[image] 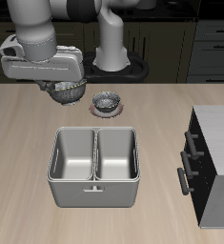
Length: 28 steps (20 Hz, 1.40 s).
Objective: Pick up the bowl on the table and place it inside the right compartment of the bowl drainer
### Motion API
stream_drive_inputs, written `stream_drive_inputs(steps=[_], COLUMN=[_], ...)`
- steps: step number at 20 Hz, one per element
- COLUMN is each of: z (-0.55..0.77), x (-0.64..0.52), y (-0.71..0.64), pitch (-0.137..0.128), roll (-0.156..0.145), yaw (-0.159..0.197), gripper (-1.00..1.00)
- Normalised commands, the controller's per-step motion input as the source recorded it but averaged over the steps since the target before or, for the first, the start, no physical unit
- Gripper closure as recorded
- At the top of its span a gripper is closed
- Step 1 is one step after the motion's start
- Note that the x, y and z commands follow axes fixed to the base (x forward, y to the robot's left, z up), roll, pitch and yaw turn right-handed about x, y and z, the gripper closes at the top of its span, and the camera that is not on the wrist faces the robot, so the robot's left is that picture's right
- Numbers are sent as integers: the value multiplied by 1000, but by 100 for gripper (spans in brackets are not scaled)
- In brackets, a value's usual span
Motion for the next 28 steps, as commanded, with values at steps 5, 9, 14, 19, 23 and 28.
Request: stream_drive_inputs(steps=[5, 9, 14, 19, 23, 28], z=[44, 20, 68, 52, 12, -2], x=[130, 74, 224, 197, 213, 173], y=[265, 121, -3, -22, 18, 53], pitch=[6, -6, -10, -2, 8, 6], roll=[14, 3, -26, -25, -22, -24], yaw=[-1, 17, -9, -10, 0, 12], gripper=[100, 100, 100, 100, 100, 100])
